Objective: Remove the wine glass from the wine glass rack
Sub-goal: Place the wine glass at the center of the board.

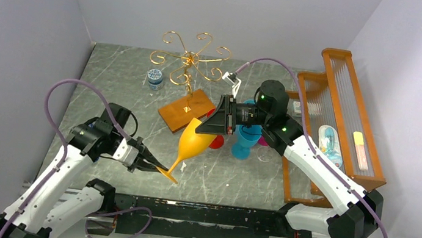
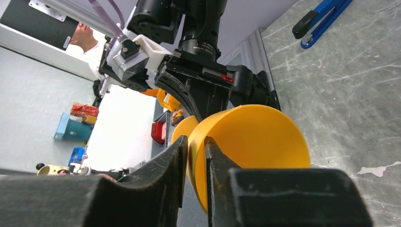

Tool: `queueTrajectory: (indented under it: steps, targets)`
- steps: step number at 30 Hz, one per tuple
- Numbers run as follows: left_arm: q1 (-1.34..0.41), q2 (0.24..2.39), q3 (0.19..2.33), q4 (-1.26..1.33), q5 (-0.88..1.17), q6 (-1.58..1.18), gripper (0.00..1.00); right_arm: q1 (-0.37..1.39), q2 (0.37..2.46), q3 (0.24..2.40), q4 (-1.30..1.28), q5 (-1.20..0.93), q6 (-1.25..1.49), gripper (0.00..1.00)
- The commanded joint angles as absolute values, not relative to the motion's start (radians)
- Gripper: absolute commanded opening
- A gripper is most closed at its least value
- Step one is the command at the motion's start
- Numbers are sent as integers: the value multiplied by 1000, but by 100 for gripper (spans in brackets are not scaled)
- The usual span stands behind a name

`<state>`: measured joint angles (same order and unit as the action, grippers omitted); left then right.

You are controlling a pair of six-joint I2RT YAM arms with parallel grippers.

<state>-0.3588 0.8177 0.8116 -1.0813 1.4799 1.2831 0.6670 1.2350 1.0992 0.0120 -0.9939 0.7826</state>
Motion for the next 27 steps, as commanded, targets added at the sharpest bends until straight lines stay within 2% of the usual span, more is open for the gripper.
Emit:
queueTrajectory:
  steps: [1, 8, 18, 22, 27]
  targets:
    - [-348, 770, 768, -840, 1397, 1026, 5, 667, 1224, 1102, 56, -1046, 803, 21]
    - [-348, 674, 690, -566, 1309, 716, 5, 668, 1221, 1104, 37, -1027, 790, 0]
    - [-348, 670, 700, -591, 1286, 746, 6, 667, 1212, 1098, 42, -1012, 787, 0]
    - [-348, 675, 714, -590, 1293, 739, 23, 668, 1208, 1103, 30, -999, 776, 0]
    - [-348, 675, 731, -643, 1299, 779, 34, 667, 1205, 1105, 5, -989, 762, 0]
